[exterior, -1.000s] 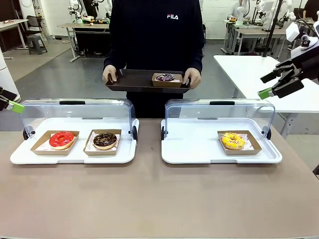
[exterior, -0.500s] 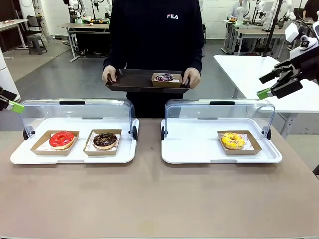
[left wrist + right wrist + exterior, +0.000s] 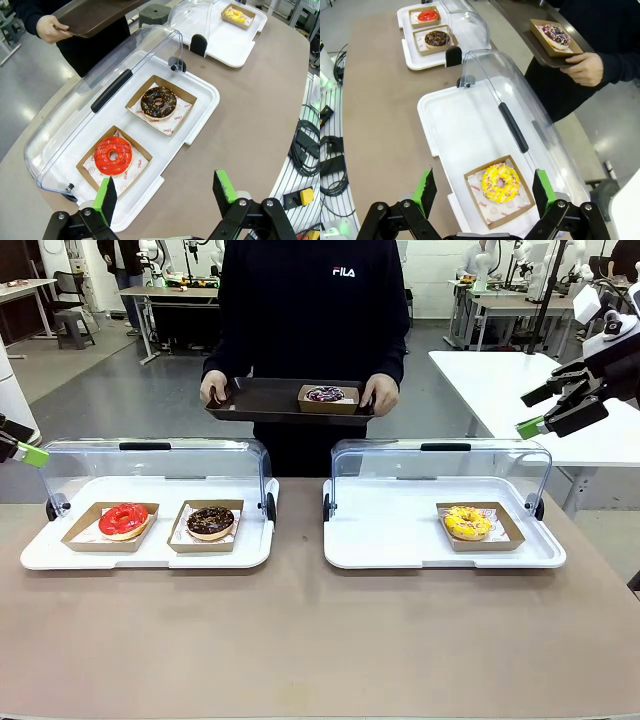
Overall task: Provide the desired donut to the person.
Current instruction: Pick up and lift the Paper togo box containing the Donut pointed at by the person.
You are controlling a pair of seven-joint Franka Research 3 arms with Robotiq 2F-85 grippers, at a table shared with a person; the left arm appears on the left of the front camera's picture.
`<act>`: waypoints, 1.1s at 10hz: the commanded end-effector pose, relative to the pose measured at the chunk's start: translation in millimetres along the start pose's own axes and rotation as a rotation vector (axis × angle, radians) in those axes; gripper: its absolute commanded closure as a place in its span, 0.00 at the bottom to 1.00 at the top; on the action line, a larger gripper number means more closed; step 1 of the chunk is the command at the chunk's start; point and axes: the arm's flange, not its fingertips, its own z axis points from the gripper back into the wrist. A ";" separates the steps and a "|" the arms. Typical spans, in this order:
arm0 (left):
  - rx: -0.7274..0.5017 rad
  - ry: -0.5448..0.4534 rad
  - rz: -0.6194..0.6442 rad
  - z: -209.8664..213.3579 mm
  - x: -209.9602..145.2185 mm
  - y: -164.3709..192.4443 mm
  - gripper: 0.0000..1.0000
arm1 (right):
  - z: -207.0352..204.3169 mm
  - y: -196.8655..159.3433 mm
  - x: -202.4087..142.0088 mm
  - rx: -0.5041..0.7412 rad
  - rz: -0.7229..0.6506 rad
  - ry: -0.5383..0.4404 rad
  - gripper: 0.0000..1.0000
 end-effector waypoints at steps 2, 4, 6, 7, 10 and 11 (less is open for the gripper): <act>-0.007 -0.010 0.005 0.2 -0.8 0.6 0.00 | -0.6 0.4 1.0 0.001 0.003 -0.001 0.00; -0.007 -0.010 0.005 0.2 -0.8 0.6 0.00 | -0.6 0.4 1.0 0.001 0.003 -0.001 0.00; -0.007 -0.010 0.005 0.2 -0.8 0.6 0.00 | -0.6 0.4 1.0 0.001 0.003 -0.001 0.00; -0.007 -0.010 0.005 0.2 -0.8 0.6 0.00 | -0.6 0.4 1.0 0.001 0.003 -0.001 0.00; -0.007 -0.010 0.005 0.2 -0.8 0.6 0.00 | -0.6 0.4 1.0 0.001 0.003 -0.001 0.00; -0.007 -0.010 0.005 0.2 -0.8 0.6 0.00 | -0.6 0.4 1.0 0.001 0.003 -0.001 0.00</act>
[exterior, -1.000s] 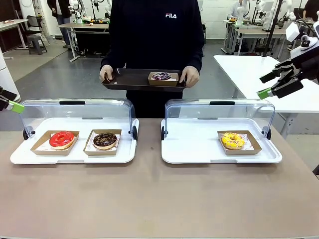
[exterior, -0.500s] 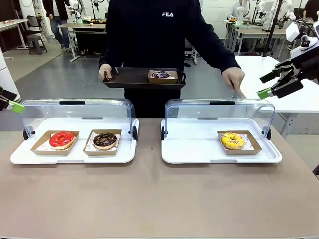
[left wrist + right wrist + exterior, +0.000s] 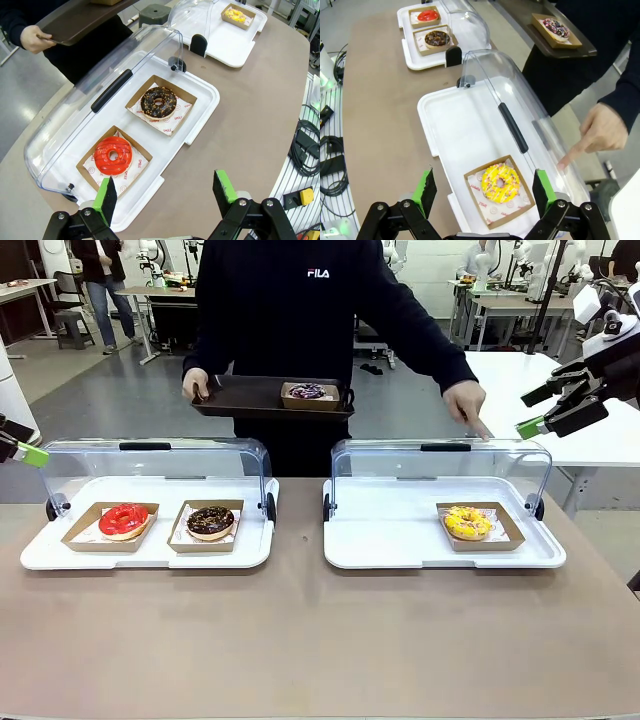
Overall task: Provide the desired donut to the person.
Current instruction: Pick up and lift the Paper togo box containing the Donut pointed at by the person.
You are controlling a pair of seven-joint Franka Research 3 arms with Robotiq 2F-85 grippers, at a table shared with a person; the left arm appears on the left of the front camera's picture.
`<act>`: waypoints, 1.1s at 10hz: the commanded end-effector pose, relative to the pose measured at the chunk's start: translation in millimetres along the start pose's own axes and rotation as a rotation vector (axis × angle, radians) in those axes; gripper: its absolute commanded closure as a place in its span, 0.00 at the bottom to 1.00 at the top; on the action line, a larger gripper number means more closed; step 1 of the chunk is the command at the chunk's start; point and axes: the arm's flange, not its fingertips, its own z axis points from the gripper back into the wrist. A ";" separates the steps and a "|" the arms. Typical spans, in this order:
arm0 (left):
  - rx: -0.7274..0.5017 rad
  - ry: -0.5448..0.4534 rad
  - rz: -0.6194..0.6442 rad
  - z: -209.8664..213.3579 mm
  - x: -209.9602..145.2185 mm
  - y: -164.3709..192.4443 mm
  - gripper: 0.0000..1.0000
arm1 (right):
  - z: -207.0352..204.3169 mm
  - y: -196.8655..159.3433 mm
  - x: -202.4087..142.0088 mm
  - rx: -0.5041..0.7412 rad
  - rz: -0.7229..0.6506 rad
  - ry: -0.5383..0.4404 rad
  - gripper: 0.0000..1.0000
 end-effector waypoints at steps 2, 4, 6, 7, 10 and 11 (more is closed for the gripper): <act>-0.007 -0.010 0.005 0.2 -0.8 0.6 0.00 | -0.6 0.4 1.0 0.001 0.003 -0.001 0.00; -0.007 -0.010 0.005 0.2 -0.8 0.6 0.00 | -0.6 0.4 1.0 0.001 0.003 -0.001 0.00; -0.007 -0.010 0.005 0.2 -0.8 0.6 0.00 | -0.6 0.4 1.0 0.001 0.003 -0.001 0.00; -0.007 -0.010 0.005 0.2 -0.8 0.6 0.00 | -0.6 0.4 1.0 0.001 0.003 -0.001 0.00; -0.007 -0.010 0.005 0.2 -0.8 0.6 0.00 | -0.6 0.4 1.0 0.001 0.003 -0.001 0.00; -0.007 -0.010 0.005 0.2 -0.8 0.6 0.00 | -0.6 0.4 1.0 0.001 0.003 -0.001 0.00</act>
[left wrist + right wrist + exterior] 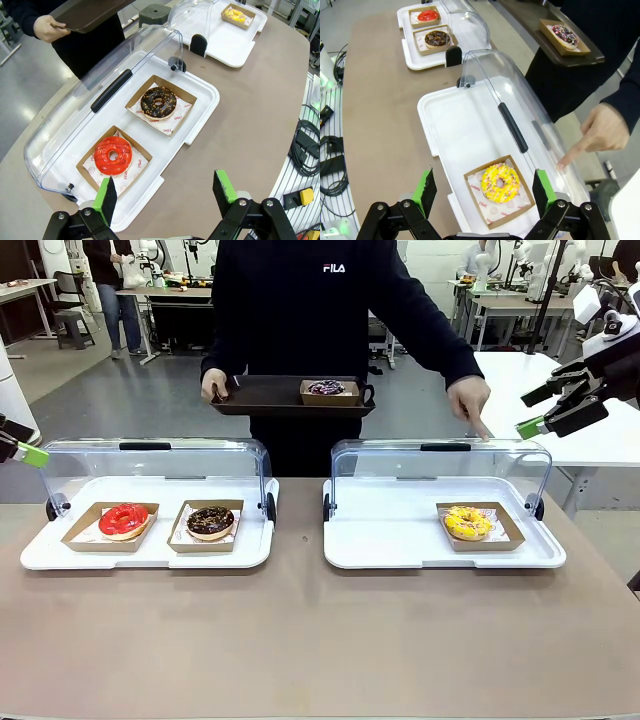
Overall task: Provide the desired donut to the person.
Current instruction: Pick up and lift the Paper togo box containing the Donut pointed at by the person.
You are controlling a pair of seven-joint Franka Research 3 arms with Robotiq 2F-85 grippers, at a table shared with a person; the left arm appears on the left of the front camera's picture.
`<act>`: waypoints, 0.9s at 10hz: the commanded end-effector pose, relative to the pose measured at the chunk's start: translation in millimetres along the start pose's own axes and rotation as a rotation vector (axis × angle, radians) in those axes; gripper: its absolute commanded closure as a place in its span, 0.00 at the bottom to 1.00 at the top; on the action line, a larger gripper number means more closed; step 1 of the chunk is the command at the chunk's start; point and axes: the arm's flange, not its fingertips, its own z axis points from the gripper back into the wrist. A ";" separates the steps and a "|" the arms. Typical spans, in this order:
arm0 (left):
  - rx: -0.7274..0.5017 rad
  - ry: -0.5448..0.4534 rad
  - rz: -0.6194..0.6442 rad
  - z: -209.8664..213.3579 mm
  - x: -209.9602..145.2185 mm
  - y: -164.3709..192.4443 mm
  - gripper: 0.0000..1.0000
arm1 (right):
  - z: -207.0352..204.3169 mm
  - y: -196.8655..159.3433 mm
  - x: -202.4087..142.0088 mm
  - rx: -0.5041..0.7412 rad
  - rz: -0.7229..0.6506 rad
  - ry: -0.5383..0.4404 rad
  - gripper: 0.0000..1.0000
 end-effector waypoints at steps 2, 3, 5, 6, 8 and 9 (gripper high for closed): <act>-0.007 -0.010 0.005 0.2 -0.8 0.6 0.00 | -15.1 3.8 1.2 0.005 0.059 0.073 0.00; -0.007 -0.010 0.005 0.2 -0.8 0.6 0.00 | -32.0 6.0 -2.0 -0.014 0.085 0.147 0.00; -0.007 -0.010 0.005 0.2 -0.8 0.6 0.00 | -64.1 14.2 -23.7 0.037 0.147 0.242 0.00; -0.007 -0.010 0.005 0.2 -0.8 0.6 0.00 | -73.2 19.7 -32.0 0.026 0.154 0.269 0.00; -0.007 -0.010 0.005 0.2 -0.8 0.6 0.00 | -105.6 26.6 -55.5 0.101 0.196 0.403 0.00; -0.007 -0.010 0.005 0.2 -0.8 0.6 0.00 | -120.2 24.2 -65.7 0.142 0.226 0.450 0.00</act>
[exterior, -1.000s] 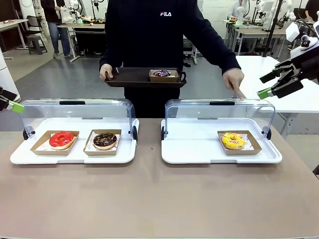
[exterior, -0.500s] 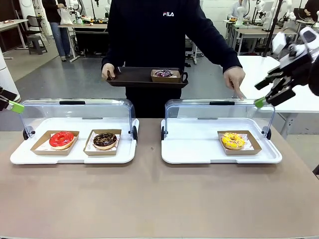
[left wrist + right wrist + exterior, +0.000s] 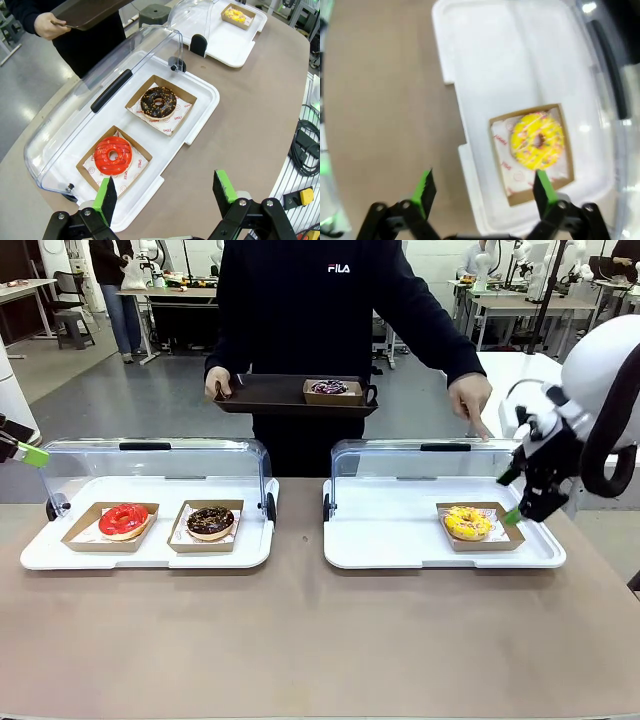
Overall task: Provide the desired donut to the person.
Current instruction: Pick up and lift the Paper togo box containing the Donut pointed at by the person.
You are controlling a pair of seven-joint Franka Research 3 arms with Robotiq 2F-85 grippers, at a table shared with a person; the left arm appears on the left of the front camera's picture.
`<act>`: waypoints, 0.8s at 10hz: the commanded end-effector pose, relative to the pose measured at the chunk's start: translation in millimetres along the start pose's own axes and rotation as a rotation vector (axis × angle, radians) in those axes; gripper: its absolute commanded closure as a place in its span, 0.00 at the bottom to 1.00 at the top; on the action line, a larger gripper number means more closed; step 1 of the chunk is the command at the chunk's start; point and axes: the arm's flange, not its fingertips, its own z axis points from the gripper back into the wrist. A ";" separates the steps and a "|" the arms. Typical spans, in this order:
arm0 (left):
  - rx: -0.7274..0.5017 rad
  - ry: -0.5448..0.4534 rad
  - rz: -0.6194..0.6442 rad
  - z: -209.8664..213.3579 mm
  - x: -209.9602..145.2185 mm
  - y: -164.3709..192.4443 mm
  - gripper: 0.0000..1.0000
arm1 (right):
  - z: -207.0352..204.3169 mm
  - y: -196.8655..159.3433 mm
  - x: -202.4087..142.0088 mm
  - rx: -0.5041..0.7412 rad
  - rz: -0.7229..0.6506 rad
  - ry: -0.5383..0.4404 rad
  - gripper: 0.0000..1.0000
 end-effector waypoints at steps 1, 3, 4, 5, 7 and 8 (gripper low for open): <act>-0.007 -0.010 0.005 0.2 -0.9 0.6 0.00 | -26.0 -10.7 -4.8 0.050 0.066 0.070 0.00; -0.007 -0.010 0.005 0.2 -0.9 0.6 0.00 | -58.0 -20.9 -13.2 0.007 0.118 0.115 0.00; -0.007 -0.010 0.005 0.2 -0.9 0.6 0.00 | -66.1 -26.8 -16.2 0.013 0.143 0.149 0.00; -0.007 -0.010 0.005 0.2 -0.9 0.6 0.00 | -71.6 -34.6 -19.8 0.002 0.134 0.178 0.00; -0.007 -0.010 0.005 0.2 -0.9 0.6 0.00 | -75.1 -47.4 -28.0 0.036 0.121 0.225 0.00; -0.007 -0.010 0.005 0.2 -0.9 0.6 0.00 | -75.2 -53.6 -34.8 0.055 0.141 0.253 0.00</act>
